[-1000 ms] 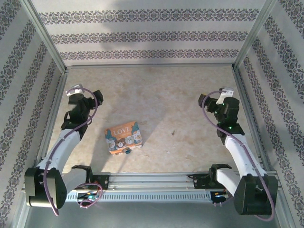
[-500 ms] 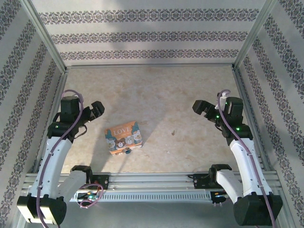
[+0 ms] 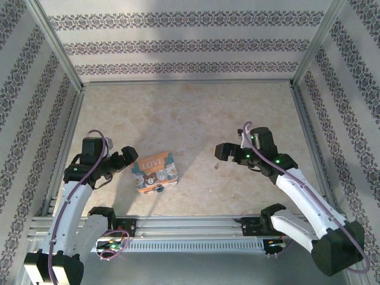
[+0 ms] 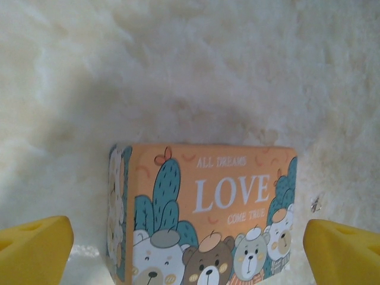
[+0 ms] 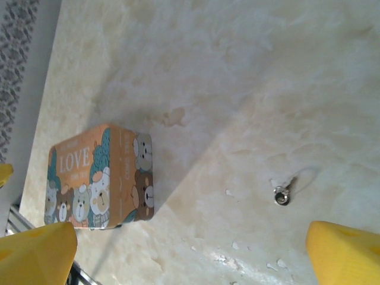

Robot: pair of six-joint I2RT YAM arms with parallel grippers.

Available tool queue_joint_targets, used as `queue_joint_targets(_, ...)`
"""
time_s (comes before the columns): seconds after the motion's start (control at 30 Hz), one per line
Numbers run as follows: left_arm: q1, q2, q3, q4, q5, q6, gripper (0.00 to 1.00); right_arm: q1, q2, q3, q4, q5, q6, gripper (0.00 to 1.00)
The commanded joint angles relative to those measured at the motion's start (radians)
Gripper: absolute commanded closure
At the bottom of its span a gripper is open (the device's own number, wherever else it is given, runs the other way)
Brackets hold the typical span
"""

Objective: Unlock a padlock with a key

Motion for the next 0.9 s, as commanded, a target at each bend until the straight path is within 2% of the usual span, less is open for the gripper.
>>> queue_joint_targets(0.0,0.013,-0.027,-0.041,0.054,0.081,-0.070,0.01,0.064,0.057,-0.008,0.075,0.043,0.029,0.02)
queue_joint_targets(0.2,0.013,-0.032,-0.132,0.160,0.179,-0.145,0.01,0.171,0.195,0.031,0.157,0.029,0.036,0.02)
queue_joint_targets(0.6,0.013,-0.032,-0.296,0.360,0.236,-0.268,0.01,0.304,0.547,0.167,0.348,-0.075,0.123,0.02)
queue_joint_targets(0.87,0.012,-0.022,-0.318,0.395,0.257,-0.291,0.01,0.366,0.703,0.244,0.409,-0.141,0.170,0.02)
